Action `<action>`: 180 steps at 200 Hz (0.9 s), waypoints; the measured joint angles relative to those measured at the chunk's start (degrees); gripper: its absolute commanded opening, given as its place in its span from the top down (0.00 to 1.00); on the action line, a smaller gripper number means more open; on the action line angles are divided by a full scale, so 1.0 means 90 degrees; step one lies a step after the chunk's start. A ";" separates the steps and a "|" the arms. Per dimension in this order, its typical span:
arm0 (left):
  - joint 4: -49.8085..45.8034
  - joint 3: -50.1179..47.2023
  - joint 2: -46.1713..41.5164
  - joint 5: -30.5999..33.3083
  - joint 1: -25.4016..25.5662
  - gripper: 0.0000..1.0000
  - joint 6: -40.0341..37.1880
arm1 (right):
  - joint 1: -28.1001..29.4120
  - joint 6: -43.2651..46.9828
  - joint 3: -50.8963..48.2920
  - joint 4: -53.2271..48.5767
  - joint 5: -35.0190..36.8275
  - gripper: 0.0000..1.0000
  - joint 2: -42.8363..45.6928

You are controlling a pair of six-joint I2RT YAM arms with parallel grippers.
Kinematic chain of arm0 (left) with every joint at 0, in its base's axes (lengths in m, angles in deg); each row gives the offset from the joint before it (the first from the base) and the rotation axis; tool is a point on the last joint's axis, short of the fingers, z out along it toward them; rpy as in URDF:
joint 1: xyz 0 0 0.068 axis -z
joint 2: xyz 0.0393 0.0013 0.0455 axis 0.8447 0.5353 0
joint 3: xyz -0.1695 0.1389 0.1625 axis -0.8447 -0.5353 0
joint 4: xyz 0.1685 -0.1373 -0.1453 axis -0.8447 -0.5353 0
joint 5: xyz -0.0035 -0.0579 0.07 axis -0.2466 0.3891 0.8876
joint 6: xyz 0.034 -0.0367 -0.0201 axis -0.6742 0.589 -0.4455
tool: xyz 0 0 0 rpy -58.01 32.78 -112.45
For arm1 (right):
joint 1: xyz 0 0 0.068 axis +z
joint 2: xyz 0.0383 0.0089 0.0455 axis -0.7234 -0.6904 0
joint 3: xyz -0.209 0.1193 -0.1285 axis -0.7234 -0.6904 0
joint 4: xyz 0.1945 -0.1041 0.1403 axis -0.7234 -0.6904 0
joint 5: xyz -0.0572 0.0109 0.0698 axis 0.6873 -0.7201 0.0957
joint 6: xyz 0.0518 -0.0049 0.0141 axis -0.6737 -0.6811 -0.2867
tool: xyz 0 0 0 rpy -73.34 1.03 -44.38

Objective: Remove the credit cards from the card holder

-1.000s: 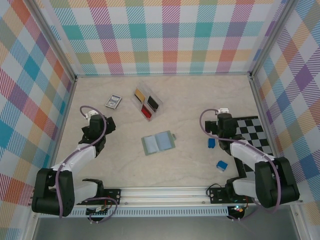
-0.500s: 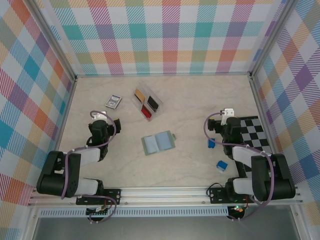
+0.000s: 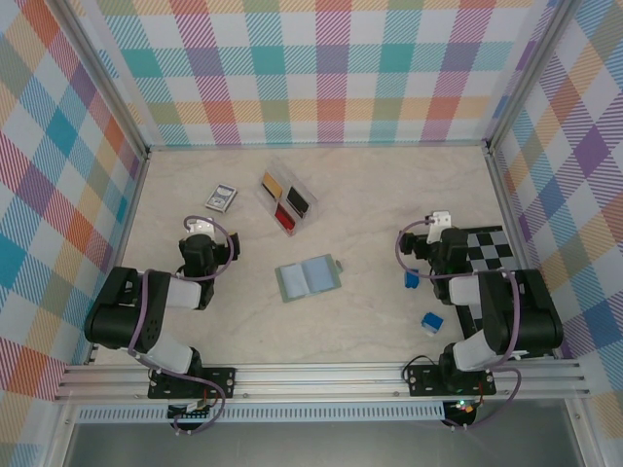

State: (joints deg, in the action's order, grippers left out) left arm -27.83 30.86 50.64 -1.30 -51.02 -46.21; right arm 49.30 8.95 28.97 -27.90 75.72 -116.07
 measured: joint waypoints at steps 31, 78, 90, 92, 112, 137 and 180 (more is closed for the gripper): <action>-0.0051 0.0243 0.0051 0.0083 -0.0002 0.00 0.0005 | -0.0158 -0.0100 0.0277 -0.0172 -0.0112 0.00 -0.0027; -0.0061 0.0265 0.0051 0.0083 -0.0007 0.00 0.0007 | -0.0236 -0.0172 0.0367 -0.0248 -0.0189 0.00 -0.0029; -0.0061 0.0265 0.0051 0.0083 -0.0007 0.00 0.0005 | -0.0238 -0.0187 0.0367 -0.0248 -0.0189 0.00 -0.0029; -0.0061 0.0265 0.0051 0.0083 -0.0007 0.00 0.0005 | -0.0238 -0.0187 0.0367 -0.0248 -0.0192 0.00 -0.0029; -0.0063 0.0265 0.0053 0.0083 -0.0007 0.00 0.0005 | -0.0238 -0.0189 0.0367 -0.0250 -0.0194 0.00 -0.0029; -0.0063 0.0265 0.0058 0.0083 -0.0007 0.00 0.0005 | -0.0238 -0.0189 0.0367 -0.0250 -0.0216 0.00 -0.0029; -0.0063 0.0265 0.0063 0.0083 -0.0007 0.00 0.0005 | -0.0238 -0.0189 0.0367 -0.0250 -0.0233 0.00 -0.0029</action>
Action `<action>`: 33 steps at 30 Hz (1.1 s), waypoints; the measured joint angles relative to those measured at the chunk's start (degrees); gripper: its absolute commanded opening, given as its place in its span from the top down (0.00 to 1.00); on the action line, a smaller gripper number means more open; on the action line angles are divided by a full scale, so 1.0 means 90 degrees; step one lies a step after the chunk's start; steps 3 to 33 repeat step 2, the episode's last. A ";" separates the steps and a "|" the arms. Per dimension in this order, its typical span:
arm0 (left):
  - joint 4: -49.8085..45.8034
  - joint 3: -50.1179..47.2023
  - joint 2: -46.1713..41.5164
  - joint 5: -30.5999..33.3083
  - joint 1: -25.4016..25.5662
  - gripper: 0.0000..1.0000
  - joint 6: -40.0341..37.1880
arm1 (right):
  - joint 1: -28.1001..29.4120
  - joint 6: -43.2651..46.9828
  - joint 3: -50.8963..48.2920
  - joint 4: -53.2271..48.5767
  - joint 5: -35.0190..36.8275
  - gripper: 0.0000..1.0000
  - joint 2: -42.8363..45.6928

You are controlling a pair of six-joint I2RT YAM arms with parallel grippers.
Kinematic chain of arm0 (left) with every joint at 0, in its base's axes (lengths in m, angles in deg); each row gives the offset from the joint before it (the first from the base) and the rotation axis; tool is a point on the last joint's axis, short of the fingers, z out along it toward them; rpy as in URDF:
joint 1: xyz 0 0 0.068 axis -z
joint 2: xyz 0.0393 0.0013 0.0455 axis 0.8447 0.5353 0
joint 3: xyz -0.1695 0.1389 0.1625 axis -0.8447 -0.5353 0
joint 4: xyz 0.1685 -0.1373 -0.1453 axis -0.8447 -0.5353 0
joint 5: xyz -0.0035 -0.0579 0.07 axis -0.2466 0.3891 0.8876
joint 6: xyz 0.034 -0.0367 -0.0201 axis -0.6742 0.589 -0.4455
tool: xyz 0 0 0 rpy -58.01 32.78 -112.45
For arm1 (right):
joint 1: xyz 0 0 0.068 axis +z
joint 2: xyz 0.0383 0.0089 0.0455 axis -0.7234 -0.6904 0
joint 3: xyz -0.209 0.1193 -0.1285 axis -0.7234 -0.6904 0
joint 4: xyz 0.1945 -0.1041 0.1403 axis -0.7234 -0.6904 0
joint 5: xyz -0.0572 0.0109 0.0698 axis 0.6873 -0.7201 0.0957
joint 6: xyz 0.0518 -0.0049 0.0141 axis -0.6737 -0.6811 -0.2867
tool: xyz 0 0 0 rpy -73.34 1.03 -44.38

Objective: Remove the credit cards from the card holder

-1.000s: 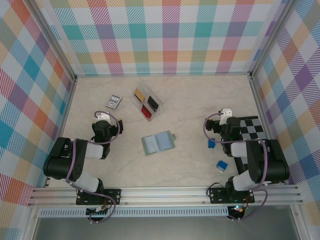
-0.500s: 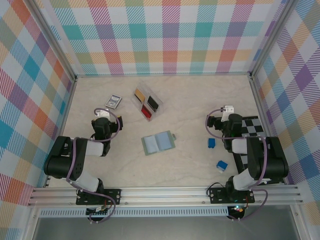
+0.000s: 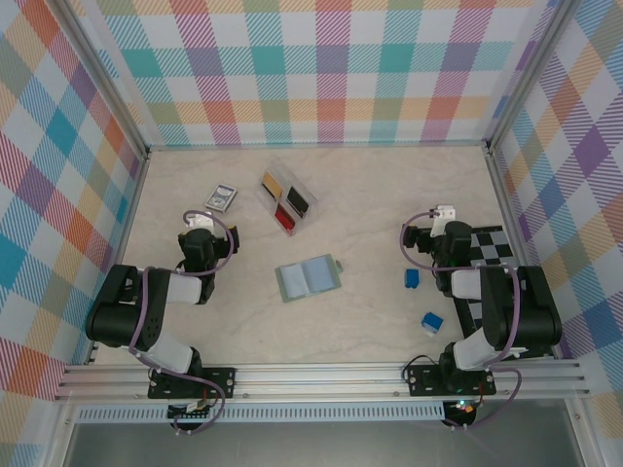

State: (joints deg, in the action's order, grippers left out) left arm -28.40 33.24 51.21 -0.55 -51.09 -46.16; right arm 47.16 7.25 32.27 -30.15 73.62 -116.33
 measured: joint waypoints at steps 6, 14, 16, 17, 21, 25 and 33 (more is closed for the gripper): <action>0.0000 0.0000 0.0000 0.0000 0.0000 0.00 0.0000 | 0.0000 0.0000 0.0000 0.0000 -0.0002 0.00 0.0000; 0.0000 0.0000 0.0000 0.0000 0.0000 0.00 0.0000 | 0.0000 0.0000 0.0000 0.0000 -0.0002 0.00 0.0000; 0.0000 0.0000 0.0000 0.0000 0.0000 0.00 0.0000 | 0.0000 0.0000 0.0000 0.0000 -0.0002 0.00 0.0000; 0.0000 0.0000 0.0000 0.0000 0.0000 0.00 0.0000 | 0.0000 0.0000 0.0000 0.0000 -0.0002 0.00 0.0000; 0.0000 0.0000 0.0000 0.0000 0.0000 0.00 0.0000 | 0.0000 0.0000 0.0000 0.0000 -0.0002 0.00 0.0000; 0.0000 0.0000 0.0000 0.0000 0.0000 0.00 0.0000 | 0.0000 0.0000 0.0000 0.0000 -0.0002 0.00 0.0000; 0.0000 0.0000 0.0000 0.0000 0.0000 0.00 0.0000 | 0.0000 0.0000 0.0000 0.0000 -0.0002 0.00 0.0000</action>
